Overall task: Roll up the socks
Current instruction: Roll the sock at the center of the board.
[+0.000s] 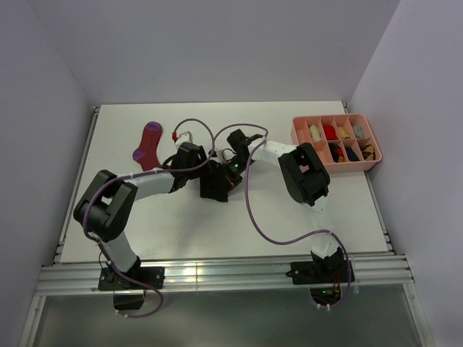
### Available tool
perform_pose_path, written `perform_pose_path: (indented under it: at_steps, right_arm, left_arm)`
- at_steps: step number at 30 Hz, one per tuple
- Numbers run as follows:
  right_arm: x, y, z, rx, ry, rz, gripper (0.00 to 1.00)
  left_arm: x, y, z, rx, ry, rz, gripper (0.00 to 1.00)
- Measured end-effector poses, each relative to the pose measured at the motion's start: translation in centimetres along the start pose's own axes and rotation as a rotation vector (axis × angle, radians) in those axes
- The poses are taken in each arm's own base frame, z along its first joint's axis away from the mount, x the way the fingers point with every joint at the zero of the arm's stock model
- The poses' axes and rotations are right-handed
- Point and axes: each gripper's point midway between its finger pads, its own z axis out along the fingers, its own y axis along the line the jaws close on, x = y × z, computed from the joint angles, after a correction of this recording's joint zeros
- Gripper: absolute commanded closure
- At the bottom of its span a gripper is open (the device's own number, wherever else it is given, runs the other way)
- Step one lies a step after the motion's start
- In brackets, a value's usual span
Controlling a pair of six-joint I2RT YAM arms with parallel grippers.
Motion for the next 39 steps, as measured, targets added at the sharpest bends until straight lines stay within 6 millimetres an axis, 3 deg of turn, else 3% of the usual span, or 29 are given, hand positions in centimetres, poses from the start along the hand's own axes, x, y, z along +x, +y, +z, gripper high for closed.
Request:
perform_pose_path:
  at_steps: [3, 7, 10, 12, 16, 19, 29, 39]
  right_arm:
    - [0.1, 0.1, 0.2, -0.011, -0.005, 0.030, 1.00]
    - [0.5, 0.6, 0.6, -0.042, -0.019, 0.100, 1.00]
    - [0.6, 0.7, 0.7, -0.041, -0.035, 0.134, 1.00]
    - [0.5, 0.8, 0.7, -0.037, -0.043, 0.152, 1.00]
    - [0.5, 0.8, 0.8, -0.018, -0.051, 0.178, 1.00]
    - [0.3, 0.9, 0.9, -0.004, -0.053, 0.184, 1.00]
    - [0.0, 1.3, 1.6, 0.019, -0.057, 0.176, 1.00]
    - [-0.2, 1.4, 1.6, 0.048, -0.064, 0.172, 1.00]
  left_arm:
    - [-1.8, 0.2, -1.5, -0.038, -0.054, -0.066, 0.24]
    - [-4.5, 0.0, -6.0, -0.028, -0.149, -0.226, 0.25]
    - [-4.2, 0.4, -9.3, -0.002, -0.173, -0.361, 0.27]
    - [-2.2, 0.9, -10.2, 0.008, -0.144, -0.429, 0.28]
    - [4.6, 3.1, -9.9, -0.050, -0.003, -0.509, 0.30]
    - [7.5, 4.2, -9.7, -0.093, 0.061, -0.533, 0.30]
    - [7.6, 3.0, -8.5, -0.073, 0.060, -0.598, 0.36]
    - [7.7, 2.7, -7.2, -0.087, 0.056, -0.639, 0.57]
